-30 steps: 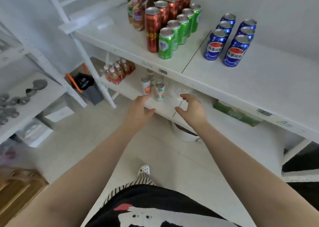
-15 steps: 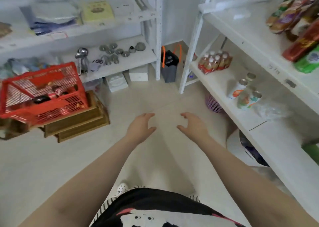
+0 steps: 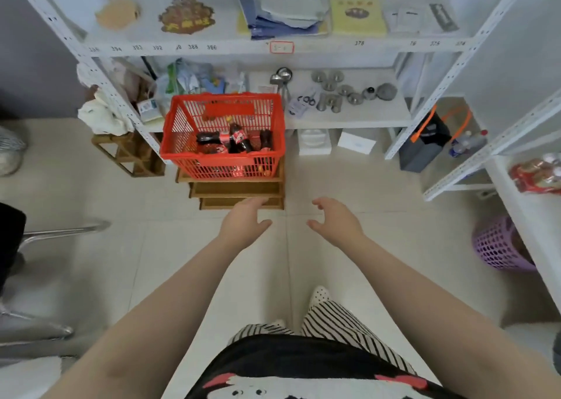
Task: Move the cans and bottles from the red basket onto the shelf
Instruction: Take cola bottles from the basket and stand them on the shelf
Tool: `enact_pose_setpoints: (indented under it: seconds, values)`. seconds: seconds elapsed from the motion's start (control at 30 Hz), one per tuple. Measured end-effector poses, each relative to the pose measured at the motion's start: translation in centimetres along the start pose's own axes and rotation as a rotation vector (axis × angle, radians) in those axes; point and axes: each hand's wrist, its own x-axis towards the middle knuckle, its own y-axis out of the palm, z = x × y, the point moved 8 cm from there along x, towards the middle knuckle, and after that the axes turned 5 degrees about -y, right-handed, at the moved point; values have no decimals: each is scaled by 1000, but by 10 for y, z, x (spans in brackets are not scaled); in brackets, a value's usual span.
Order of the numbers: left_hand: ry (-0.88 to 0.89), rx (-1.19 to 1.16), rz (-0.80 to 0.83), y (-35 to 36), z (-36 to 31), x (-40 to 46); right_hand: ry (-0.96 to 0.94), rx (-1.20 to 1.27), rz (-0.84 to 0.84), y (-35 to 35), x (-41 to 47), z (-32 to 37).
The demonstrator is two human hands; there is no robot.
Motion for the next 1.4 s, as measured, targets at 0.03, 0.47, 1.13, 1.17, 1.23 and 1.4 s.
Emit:
enact_pose_setpoints:
  seconds: [0.03, 0.47, 1.13, 1.17, 1.23, 1.4]
  values:
    - [-25, -14, -15, -9, 14, 8, -16, -10, 19, 4, 17, 13]
    - [-259, -115, -111, -127, 128, 158, -200, -33, 127, 9, 244, 141]
    - [2, 87, 341, -185, 228, 434, 293, 120, 92, 60, 440, 179]
    - [-7, 96, 375, -177, 236, 442, 317, 136, 97, 67, 447, 175]
    - [-42, 106, 438, -156, 252, 458, 367, 158, 113, 83, 463, 164]
    - [-152, 148, 543, -83, 299, 496, 414, 192, 131, 135, 515, 119]
